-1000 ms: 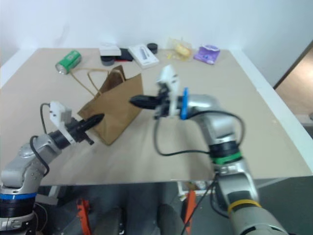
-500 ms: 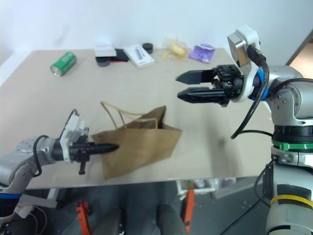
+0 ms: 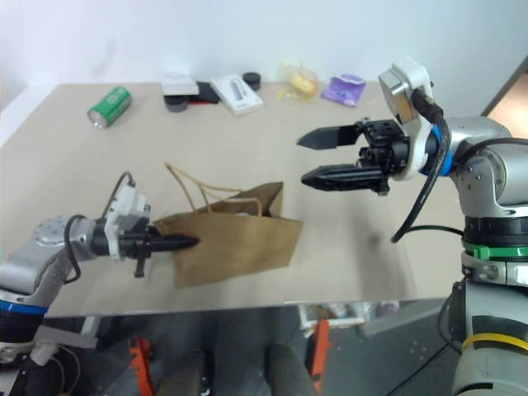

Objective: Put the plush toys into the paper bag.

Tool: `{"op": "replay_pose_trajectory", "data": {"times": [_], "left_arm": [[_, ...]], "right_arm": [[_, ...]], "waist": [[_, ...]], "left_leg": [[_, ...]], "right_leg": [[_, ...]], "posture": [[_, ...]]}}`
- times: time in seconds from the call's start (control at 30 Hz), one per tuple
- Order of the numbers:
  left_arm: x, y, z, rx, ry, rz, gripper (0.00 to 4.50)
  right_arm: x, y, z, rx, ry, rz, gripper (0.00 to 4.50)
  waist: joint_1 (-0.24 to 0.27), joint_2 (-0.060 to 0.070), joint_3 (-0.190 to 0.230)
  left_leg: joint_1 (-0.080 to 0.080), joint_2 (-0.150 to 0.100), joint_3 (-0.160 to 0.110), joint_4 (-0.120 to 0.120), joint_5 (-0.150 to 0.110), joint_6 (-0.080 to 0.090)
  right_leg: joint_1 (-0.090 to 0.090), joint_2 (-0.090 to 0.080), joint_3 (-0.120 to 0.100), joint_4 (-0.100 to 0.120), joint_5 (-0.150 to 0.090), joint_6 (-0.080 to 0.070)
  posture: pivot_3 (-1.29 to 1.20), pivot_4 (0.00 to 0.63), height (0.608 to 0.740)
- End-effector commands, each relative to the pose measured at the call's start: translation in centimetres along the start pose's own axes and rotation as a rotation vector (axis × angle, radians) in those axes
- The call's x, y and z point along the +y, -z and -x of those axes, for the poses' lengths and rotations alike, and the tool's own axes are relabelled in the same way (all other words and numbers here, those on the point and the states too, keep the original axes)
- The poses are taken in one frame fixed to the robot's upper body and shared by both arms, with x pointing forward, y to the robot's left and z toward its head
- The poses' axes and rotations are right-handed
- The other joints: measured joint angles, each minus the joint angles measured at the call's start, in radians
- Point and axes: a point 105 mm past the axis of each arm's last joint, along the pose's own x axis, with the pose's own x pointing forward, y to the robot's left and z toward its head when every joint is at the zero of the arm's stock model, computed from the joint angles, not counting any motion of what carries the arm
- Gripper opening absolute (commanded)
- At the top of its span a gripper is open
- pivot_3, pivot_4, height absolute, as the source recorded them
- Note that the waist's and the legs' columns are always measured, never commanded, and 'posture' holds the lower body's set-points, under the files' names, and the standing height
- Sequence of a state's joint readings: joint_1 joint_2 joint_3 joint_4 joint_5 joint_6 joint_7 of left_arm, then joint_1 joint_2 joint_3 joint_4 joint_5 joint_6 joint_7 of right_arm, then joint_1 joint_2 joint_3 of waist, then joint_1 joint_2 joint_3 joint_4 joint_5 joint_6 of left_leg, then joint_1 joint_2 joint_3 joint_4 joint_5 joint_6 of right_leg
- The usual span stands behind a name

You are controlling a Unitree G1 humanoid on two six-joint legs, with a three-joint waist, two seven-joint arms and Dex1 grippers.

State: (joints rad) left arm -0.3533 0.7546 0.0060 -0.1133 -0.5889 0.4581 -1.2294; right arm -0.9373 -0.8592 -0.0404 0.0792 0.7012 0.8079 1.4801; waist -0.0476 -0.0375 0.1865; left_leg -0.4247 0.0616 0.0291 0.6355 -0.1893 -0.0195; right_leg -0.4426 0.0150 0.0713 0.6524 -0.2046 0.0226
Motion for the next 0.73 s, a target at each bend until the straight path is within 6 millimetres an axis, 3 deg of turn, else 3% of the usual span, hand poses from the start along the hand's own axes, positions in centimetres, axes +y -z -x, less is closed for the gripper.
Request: {"op": "replay_pose_trajectory", "data": {"times": [0.03, 0.07, 0.13, 0.3, 0.37, 0.5, 0.57, 0.73], "left_arm": [[-0.7, -2.8, 1.9, -0.035, -0.018, -0.027, 3.47], [-0.7, -3.2, 2.3, -0.042, -0.029, -0.017, 3.93], [-0.4, -3.9, 3.4, -0.054, -0.071, -0.007, 4.35], [0.9, -5.2, 5.9, -0.068, -0.203, -0.003, 4.35], [2.3, -5.4, 7.3, -0.06, -0.315, -0.021, 4.35], [5.5, -5.3, 11.7, -0.019, -0.594, -0.069, 4.35], [6.1, -4.8, 13.1, 0.003, -0.671, -0.074, 4.35], [6.0, -4.1, 13.9, 0.005, -0.679, -0.04, 4.35]], "right_arm": [[0.3, -0.7, 0.3, 0.013, 0.012, 0.045, 4.5], [0.2, -0.7, 0.3, 0.014, 0.017, 0.044, 4.5], [0.0, -0.6, 0.5, 0.017, 0.029, 0.043, 4.5], [-0.6, 0.0, 1.0, 0.024, 0.07, 0.023, 4.5], [-1.2, 0.4, 1.5, 0.033, 0.106, 0.013, 4.5], [-3.3, 2.0, 3.7, 0.106, 0.268, 0.002, 4.5], [-4.6, 2.9, 4.7, 0.148, 0.363, 0.003, 4.5], [-6.7, 5.0, 5.7, 0.211, 0.503, -0.023, 4.5]], "waist": [[0.0, 0.0, 0.0], [0.0, 0.0, 0.0], [0.0, 0.0, 0.0], [0.0, 0.0, 0.0], [0.0, 0.0, 0.0], [0.0, 0.0, 0.0], [-0.001, 0.0, 0.0], [0.0, 0.0, 0.0]], "left_leg": [[0.0, 0.0, 0.0, 0.0, 0.0, 0.0], [0.0, 0.0, 0.0, 0.0, 0.0, 0.0], [-0.001, 0.001, 0.0, -0.001, 0.0, 0.0], [0.0, 0.0, 0.0, -0.001, 0.0, 0.0], [0.0, 0.0, 0.0, 0.0, 0.0, 0.0], [0.0, 0.0, 0.0, 0.0, 0.0, 0.0], [0.0, 0.0, 0.001, 0.0, 0.0, 0.0], [0.0, 0.0, 0.003, -0.001, 0.0, 0.0]], "right_leg": [[0.0, 0.0, 0.0, 0.0, 0.0, 0.0], [0.0, 0.0, 0.0, 0.0, 0.0, 0.0], [-0.001, 0.0, 0.0, 0.0, 0.0, 0.0], [-0.001, 0.0, -0.001, 0.0, 0.0, 0.0], [-0.001, 0.0, -0.001, 0.0, 0.0, 0.0], [-0.001, 0.0, -0.001, 0.0, 0.0, -0.001], [-0.001, 0.0, -0.001, 0.0, 0.0, -0.001], [-0.002, -0.002, 0.0, 0.0, -0.001, -0.001]], "posture": [[0.0, 0.15, 0.74], [0.0, 0.15, 0.74], [0.0, 0.15, 0.74], [0.0, 0.15, 0.74], [0.0, 0.15, 0.74], [0.0, 0.15, 0.74], [0.0, 0.15, 0.74], [0.0, 0.15, 0.74]]}}
